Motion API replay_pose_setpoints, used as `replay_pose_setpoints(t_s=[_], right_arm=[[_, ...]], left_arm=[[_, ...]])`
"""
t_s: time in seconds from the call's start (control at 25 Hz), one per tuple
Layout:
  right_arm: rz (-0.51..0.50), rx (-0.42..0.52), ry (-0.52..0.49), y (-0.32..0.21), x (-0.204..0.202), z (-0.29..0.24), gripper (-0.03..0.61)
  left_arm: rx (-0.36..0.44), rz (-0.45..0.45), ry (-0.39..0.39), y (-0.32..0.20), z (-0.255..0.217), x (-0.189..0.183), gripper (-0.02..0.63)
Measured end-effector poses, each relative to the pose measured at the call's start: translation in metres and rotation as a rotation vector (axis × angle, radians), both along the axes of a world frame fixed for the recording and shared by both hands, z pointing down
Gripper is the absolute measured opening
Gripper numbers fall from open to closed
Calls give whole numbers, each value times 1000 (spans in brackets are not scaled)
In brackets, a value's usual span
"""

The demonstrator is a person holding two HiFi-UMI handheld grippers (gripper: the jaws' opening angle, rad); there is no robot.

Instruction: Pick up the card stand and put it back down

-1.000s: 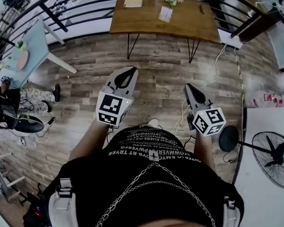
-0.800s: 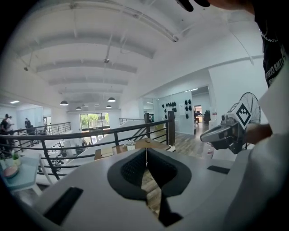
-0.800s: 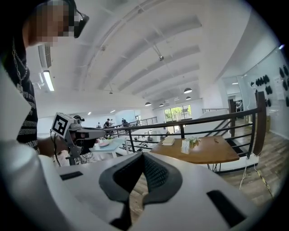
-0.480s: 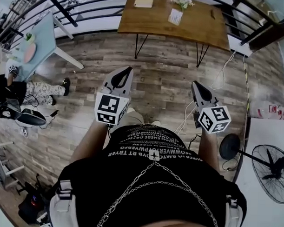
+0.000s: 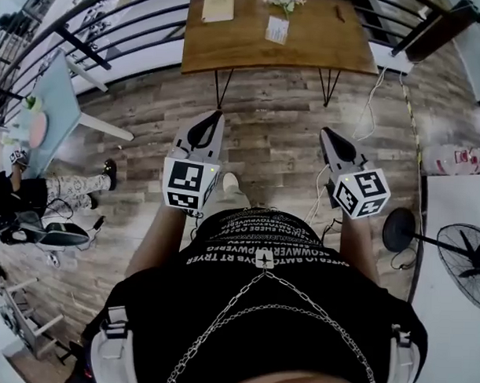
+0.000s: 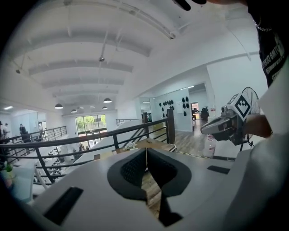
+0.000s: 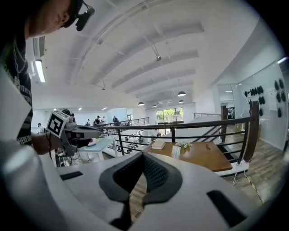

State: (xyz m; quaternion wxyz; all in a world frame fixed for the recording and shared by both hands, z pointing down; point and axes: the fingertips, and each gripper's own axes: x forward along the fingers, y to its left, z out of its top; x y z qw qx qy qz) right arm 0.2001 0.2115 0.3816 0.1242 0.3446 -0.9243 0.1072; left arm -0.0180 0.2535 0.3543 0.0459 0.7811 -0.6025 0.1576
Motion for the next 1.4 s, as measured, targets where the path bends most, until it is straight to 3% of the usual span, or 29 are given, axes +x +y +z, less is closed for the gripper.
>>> replay_pose_setpoints(t_s=[0.52, 1.4], right_arm=[[49, -19, 3, -58, -37, 5, 15], [117, -33, 44, -81, -86, 0, 15]], left_arm=[[-19, 60, 20, -77, 12, -37, 29], [-32, 148, 56, -125, 17, -81, 29]])
